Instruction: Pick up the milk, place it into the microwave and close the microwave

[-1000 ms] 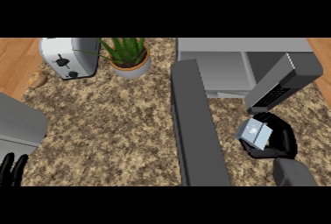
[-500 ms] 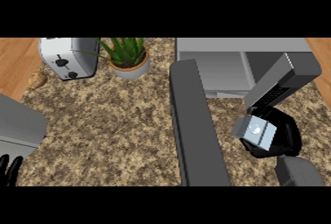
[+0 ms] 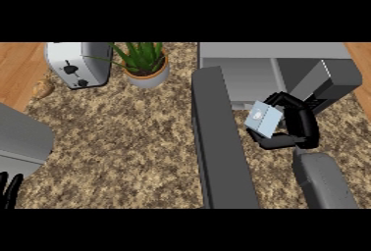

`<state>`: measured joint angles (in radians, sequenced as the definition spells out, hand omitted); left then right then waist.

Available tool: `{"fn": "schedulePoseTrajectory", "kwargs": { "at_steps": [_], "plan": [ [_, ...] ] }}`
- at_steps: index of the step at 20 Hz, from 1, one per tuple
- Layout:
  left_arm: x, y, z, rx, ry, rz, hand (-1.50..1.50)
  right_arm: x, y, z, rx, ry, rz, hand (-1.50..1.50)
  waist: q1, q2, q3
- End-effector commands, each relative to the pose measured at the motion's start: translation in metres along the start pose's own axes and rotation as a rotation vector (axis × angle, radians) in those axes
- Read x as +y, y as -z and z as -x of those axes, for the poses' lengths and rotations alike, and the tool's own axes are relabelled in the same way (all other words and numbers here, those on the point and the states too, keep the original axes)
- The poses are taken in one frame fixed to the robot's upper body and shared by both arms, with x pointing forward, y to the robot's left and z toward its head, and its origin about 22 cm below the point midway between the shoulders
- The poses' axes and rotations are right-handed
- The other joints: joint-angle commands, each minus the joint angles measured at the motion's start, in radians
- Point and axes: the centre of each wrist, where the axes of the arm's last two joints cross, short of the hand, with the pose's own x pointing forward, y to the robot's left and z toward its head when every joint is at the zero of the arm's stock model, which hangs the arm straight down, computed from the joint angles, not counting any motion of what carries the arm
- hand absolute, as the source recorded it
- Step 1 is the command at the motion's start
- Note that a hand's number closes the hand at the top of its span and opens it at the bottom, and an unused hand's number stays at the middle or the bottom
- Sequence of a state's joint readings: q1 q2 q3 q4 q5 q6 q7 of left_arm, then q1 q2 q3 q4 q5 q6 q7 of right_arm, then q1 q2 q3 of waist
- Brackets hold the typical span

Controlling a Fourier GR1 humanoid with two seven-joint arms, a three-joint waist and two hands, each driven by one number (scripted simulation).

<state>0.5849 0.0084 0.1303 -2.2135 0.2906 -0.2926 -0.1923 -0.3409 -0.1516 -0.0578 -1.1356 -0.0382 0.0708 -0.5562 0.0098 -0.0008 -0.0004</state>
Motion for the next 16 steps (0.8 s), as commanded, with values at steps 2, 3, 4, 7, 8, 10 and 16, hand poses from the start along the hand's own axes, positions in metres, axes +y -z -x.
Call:
{"fn": "schedulePoseTrajectory", "kwargs": {
  "at_steps": [2,3,4,7,8,10,16],
  "plan": [
    [0.002,0.008,-0.008,-0.002,0.014,-0.019,-1.5,0.028,0.05,-0.009,0.037,-0.053,-0.011,1.5,0.004,0.002,0.001],
    [0.005,-0.007,0.007,0.012,0.0,0.012,-1.5,0.013,0.066,-0.003,0.052,-0.056,-0.006,1.5,0.017,0.005,0.001],
    [0.012,0.005,0.006,-0.002,0.007,-0.005,-1.5,0.02,0.076,-0.009,0.058,-0.063,-0.015,1.5,0.009,0.004,0.0],
    [0.014,0.005,0.003,0.004,0.013,0.012,-1.5,0.032,0.076,0.014,0.066,-0.06,-0.01,1.5,0.013,0.005,0.001],
    [0.009,0.011,0.01,-0.007,-0.003,-0.003,-1.5,0.019,0.1,0.002,0.048,-0.05,-0.008,1.5,0.021,0.009,0.001],
    [0.011,0.013,-0.008,-0.013,-0.003,0.018,-1.5,0.028,0.091,0.02,0.059,-0.066,-0.022,1.5,0.032,0.013,0.002],
    [0.012,0.009,0.005,-0.009,-0.004,0.048,-1.5,0.019,0.109,0.019,0.05,-0.116,-0.005,1.5,0.05,0.02,0.002]
  ]
}}
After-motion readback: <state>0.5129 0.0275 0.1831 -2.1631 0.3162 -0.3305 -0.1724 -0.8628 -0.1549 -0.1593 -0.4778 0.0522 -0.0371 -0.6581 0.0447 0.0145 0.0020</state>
